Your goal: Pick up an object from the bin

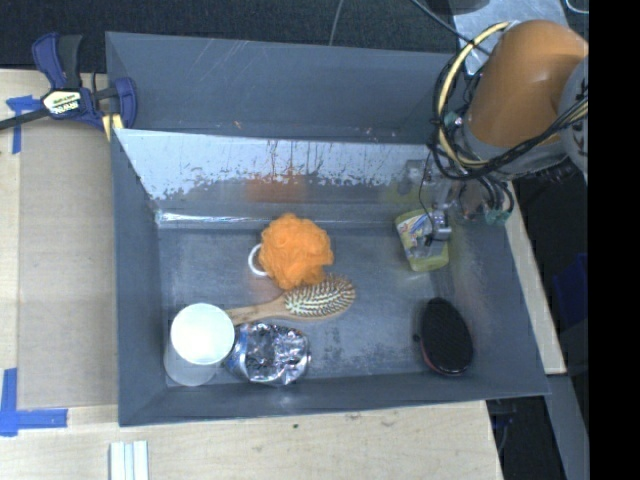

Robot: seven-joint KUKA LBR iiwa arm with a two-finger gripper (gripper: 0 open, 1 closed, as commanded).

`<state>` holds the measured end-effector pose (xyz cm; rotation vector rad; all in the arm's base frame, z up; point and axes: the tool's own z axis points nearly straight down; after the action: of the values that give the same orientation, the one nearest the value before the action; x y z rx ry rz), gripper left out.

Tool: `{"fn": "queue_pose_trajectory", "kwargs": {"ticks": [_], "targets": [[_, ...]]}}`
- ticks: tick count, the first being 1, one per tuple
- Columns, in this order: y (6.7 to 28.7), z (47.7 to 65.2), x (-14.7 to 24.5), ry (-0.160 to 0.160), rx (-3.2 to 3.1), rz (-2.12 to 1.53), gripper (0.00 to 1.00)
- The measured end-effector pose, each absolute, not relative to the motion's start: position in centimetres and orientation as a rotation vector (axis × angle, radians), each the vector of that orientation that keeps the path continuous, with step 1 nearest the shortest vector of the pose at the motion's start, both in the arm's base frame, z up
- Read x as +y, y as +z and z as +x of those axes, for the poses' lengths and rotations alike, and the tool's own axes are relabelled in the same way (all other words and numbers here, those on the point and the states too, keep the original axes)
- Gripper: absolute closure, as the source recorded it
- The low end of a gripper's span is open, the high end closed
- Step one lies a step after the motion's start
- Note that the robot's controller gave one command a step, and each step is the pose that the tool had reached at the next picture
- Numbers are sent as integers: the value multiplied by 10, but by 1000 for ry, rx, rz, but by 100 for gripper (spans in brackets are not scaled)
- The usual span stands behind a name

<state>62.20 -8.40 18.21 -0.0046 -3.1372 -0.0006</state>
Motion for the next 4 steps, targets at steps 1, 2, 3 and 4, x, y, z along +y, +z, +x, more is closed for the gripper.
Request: {"fn": "queue_pose_trajectory", "kwargs": {"ticks": [1,2,3,4], "targets": [[182,570,-36,-3,-3136,3,0],[126,579,46,-8,-3070,645,0],[127,579,44,-5,-3073,641,100],[127,579,44,-5,-3072,641,0]]}}
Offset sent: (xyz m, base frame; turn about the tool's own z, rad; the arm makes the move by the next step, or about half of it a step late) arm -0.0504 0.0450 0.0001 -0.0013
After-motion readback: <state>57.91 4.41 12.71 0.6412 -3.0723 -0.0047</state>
